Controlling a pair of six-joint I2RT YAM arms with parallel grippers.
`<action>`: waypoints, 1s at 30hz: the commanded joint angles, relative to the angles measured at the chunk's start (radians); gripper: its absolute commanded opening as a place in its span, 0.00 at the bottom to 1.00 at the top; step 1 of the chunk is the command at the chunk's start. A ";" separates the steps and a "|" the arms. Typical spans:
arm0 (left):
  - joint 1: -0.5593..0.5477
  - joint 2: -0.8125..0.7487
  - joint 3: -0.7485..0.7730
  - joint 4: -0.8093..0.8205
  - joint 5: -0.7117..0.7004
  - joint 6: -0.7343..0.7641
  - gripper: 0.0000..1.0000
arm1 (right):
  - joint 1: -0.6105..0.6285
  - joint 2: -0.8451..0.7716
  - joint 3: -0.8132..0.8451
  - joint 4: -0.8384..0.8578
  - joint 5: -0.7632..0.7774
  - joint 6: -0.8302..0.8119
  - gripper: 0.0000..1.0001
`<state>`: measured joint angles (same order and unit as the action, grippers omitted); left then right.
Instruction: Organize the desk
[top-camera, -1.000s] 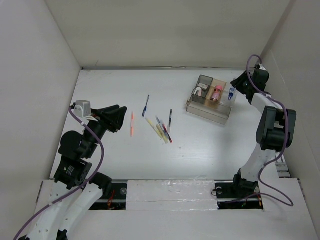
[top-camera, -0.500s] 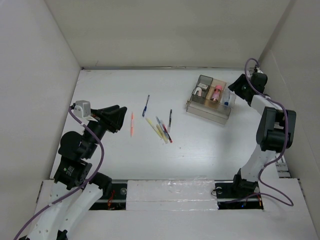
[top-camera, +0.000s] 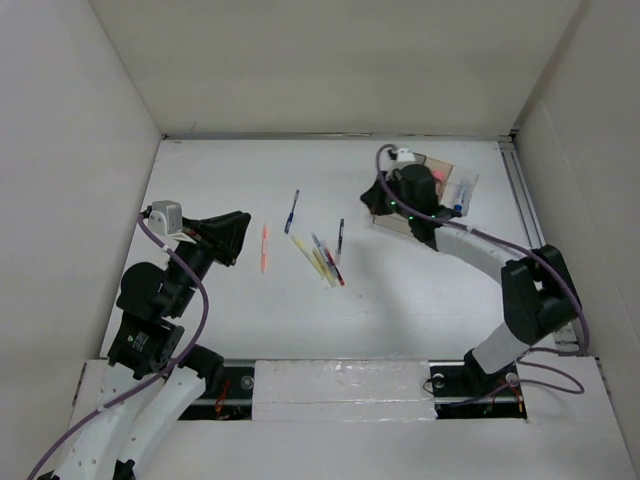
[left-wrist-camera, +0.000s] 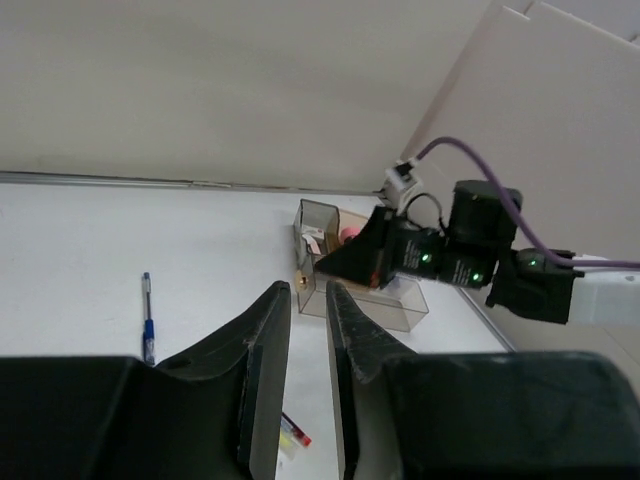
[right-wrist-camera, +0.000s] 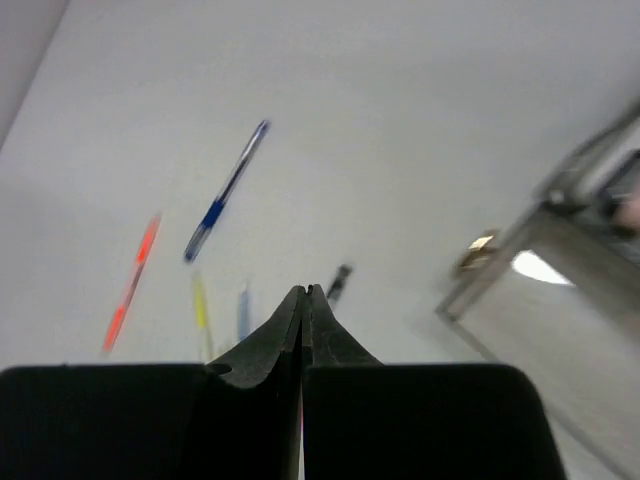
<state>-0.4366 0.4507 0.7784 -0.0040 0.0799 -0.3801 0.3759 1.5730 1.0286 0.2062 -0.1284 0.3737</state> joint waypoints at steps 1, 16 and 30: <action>0.004 0.002 -0.004 0.053 0.018 0.007 0.17 | 0.130 0.067 0.036 -0.029 0.122 -0.100 0.00; 0.004 0.011 0.002 0.050 0.017 0.007 0.21 | 0.325 0.315 0.218 -0.272 0.493 -0.068 0.41; 0.004 0.020 0.010 0.045 0.030 0.007 0.22 | 0.343 0.366 0.228 -0.287 0.426 -0.050 0.33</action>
<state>-0.4366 0.4580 0.7784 0.0029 0.0975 -0.3767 0.7071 1.9564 1.2304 -0.0910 0.2981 0.3042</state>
